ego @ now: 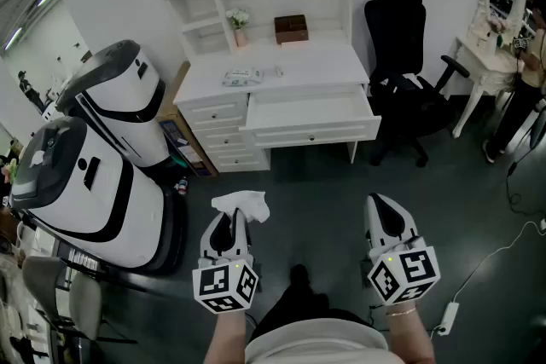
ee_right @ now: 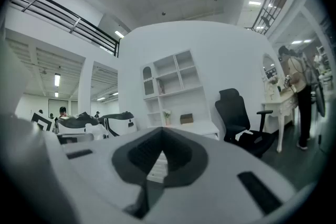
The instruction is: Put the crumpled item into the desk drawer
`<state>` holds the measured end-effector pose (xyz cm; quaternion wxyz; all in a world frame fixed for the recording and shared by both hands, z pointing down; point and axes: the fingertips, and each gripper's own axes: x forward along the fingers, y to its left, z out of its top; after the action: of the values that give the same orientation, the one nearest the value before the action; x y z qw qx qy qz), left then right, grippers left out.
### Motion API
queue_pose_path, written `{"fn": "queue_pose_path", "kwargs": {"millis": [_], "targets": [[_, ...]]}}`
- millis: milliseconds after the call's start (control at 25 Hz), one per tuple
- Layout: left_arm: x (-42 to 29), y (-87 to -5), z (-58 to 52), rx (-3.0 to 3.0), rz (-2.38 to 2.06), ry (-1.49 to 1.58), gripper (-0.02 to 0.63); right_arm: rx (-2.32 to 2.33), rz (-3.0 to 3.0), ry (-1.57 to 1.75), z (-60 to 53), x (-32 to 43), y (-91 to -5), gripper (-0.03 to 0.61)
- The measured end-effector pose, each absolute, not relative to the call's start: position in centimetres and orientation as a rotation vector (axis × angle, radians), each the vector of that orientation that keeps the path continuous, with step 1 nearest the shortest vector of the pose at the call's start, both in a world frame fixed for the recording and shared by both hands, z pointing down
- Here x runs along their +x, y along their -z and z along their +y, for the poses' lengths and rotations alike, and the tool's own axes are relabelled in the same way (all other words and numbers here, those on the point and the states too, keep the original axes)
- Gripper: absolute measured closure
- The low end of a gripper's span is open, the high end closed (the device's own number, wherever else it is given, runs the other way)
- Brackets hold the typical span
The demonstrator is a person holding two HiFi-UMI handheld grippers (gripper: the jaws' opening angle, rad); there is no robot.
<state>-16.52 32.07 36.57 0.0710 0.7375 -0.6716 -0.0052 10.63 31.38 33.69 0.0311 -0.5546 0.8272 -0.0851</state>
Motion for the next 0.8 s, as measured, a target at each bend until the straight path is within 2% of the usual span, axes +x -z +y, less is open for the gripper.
{"fn": "queue_pose_path", "kwargs": {"millis": [800], "targets": [[-12.9,-39.1,29.1,2.259,-1.952,-0.105,0.555,-1.813,2.587,0.396,28.9,13.3,-39.3,0.577]]}}
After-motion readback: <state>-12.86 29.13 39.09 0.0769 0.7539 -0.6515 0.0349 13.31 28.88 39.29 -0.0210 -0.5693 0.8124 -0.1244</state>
